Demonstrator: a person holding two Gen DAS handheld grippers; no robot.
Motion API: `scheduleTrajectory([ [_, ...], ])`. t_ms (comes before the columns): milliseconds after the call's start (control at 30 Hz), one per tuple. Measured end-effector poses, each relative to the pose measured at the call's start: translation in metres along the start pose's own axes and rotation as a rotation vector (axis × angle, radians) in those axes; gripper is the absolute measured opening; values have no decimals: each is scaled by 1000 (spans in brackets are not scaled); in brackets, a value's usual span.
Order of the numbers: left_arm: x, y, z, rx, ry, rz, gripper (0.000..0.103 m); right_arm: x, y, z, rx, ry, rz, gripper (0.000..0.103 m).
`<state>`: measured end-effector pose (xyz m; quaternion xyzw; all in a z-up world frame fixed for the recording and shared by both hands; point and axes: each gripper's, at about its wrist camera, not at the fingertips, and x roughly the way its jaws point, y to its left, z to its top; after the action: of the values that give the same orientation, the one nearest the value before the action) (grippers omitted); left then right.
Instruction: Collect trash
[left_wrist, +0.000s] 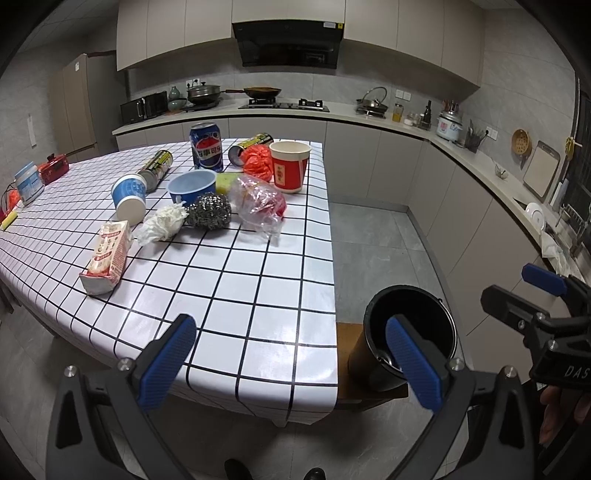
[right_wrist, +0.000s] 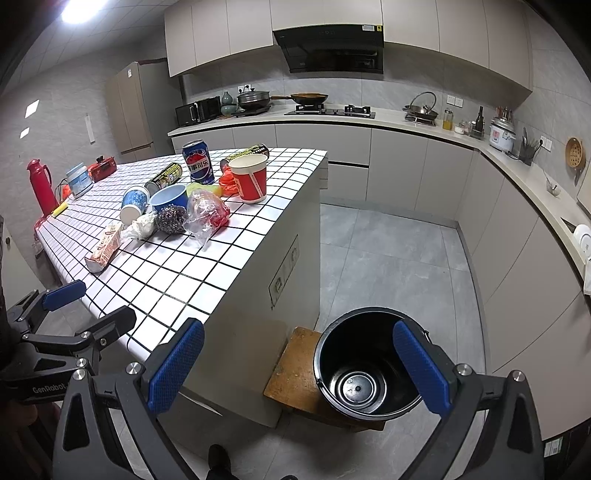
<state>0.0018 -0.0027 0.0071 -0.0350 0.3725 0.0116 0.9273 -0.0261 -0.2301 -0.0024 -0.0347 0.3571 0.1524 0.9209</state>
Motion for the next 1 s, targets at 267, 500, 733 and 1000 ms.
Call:
scheduleTrajectory([
  [267, 0, 0, 0, 0, 0, 0, 103, 0, 0, 0, 0, -2, 0, 103],
  [500, -1, 0, -1, -1, -1, 2, 103, 1, 1, 0, 0, -3, 0, 103],
  [733, -1, 0, -1, 0, 1, 0, 103, 1, -1, 1, -1, -2, 0, 103],
  [1000, 0, -1, -1, -2, 2, 0, 103, 3, 0, 1, -1, 1, 1, 103],
])
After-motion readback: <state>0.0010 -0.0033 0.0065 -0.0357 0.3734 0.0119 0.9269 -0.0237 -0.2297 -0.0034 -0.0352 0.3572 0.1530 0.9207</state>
